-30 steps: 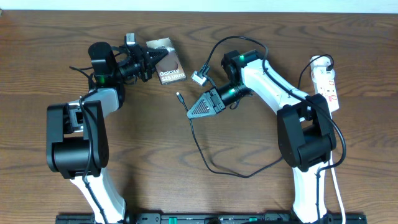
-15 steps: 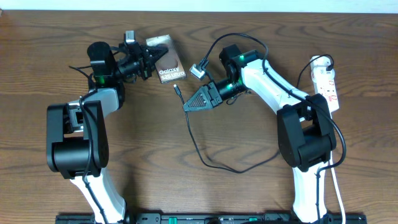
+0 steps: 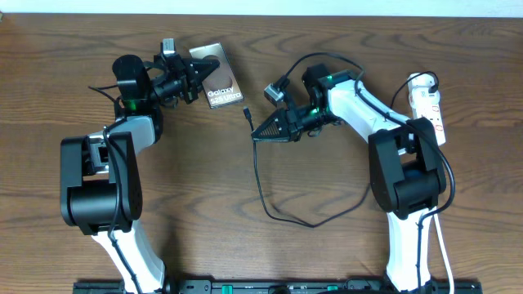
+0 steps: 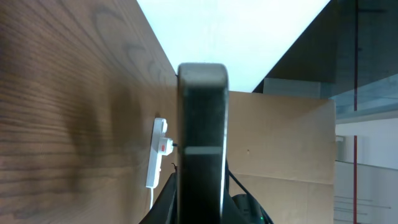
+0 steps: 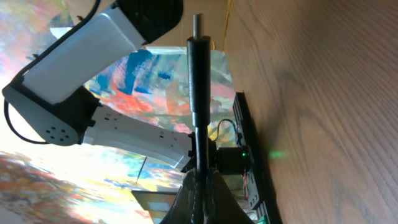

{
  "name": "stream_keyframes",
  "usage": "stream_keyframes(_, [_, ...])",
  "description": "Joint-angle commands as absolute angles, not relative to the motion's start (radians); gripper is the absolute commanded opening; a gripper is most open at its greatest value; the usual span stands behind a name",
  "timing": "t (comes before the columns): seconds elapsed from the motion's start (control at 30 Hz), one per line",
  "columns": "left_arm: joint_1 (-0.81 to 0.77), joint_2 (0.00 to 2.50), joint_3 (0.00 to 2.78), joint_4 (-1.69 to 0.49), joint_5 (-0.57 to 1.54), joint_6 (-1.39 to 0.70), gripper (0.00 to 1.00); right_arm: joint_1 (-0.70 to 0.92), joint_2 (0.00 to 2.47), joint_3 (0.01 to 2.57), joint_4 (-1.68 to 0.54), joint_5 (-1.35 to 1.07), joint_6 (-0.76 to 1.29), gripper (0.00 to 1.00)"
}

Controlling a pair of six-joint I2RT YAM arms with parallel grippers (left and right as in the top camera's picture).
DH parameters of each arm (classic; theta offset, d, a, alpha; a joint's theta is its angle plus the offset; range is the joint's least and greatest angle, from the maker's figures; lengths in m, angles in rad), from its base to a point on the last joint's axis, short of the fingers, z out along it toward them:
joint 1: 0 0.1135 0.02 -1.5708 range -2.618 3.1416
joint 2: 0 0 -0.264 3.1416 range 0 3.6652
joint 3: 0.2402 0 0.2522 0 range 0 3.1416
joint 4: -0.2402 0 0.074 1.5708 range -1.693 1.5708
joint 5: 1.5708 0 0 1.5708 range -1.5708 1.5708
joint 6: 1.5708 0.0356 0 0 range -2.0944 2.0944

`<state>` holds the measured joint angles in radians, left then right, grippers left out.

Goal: Plug charger to phone and switch on socket

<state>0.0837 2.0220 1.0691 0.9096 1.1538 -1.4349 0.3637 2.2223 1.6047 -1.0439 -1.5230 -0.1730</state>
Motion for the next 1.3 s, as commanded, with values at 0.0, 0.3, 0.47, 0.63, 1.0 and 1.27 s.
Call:
stream_keyframes(0.0, [0.076,2.020,1.095,0.922,1.167,-1.407,0.07,0.387,2.230,1.601,-1.023,-1.560,-0.162,0.01])
stream_keyframes(0.3, [0.067,2.020,1.094,0.922,1.163,-1.396,0.07,0.430,2.230,1.602,-0.939,-1.560,-0.102,0.01])
stream_keyframes(0.47, [0.067,2.020,1.094,0.921,1.163,-1.391,0.08,0.430,2.230,1.602,-0.931,-1.560,-0.097,0.01])
stream_keyframes(0.63, [0.067,2.020,1.094,0.921,1.163,-1.381,0.08,0.434,2.229,1.602,-0.931,-1.560,-0.090,0.01])
stream_keyframes(1.0, [0.067,2.020,1.088,0.921,1.167,-1.381,0.07,0.421,2.229,1.602,-0.873,-1.560,-0.033,0.01])
stream_keyframes(1.27, [0.067,2.020,1.086,0.921,1.167,-1.380,0.07,0.418,2.229,1.602,-0.857,-1.560,-0.030,0.01])
